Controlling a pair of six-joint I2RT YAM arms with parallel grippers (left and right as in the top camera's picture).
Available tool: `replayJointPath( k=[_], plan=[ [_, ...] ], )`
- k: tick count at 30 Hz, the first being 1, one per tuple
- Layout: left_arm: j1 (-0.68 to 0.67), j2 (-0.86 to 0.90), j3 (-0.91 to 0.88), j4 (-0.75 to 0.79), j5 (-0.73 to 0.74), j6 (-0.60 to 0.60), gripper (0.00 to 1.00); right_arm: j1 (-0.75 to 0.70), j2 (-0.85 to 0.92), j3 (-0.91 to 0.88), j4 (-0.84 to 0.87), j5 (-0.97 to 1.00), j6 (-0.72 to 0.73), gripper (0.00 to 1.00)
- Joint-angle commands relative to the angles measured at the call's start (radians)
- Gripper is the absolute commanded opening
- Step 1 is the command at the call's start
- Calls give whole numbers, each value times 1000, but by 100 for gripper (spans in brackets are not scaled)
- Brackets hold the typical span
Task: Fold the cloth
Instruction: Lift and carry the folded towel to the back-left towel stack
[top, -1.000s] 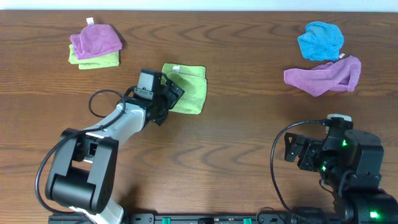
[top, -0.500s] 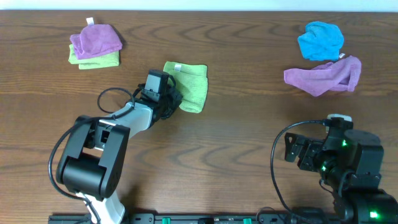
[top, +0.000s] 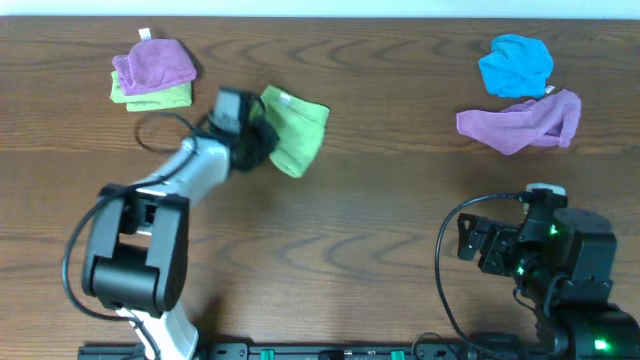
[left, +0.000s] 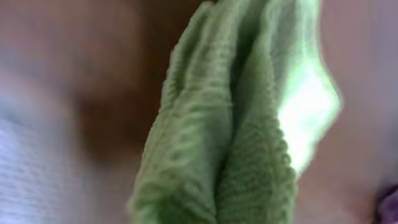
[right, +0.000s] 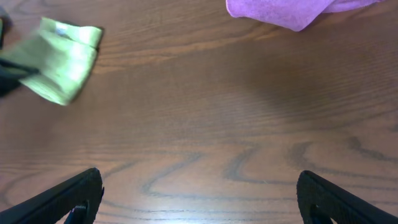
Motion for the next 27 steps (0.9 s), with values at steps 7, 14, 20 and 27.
replayJointPath(
  k=[7,14,20,27],
  plan=[
    [179,-24,389,-141,-22,88,6,-6,0,-6,-1,6,12,99],
    [220,8,474,-91,-145,90,6,-6,0,-6,-1,6,12,99],
    [249,111,543,-20,-190,102,6,-6,0,-6,-1,6,12,99],
    [294,269,686,-8,-187,108,6,-6,0,-6,-1,6,12,99]
  ],
)
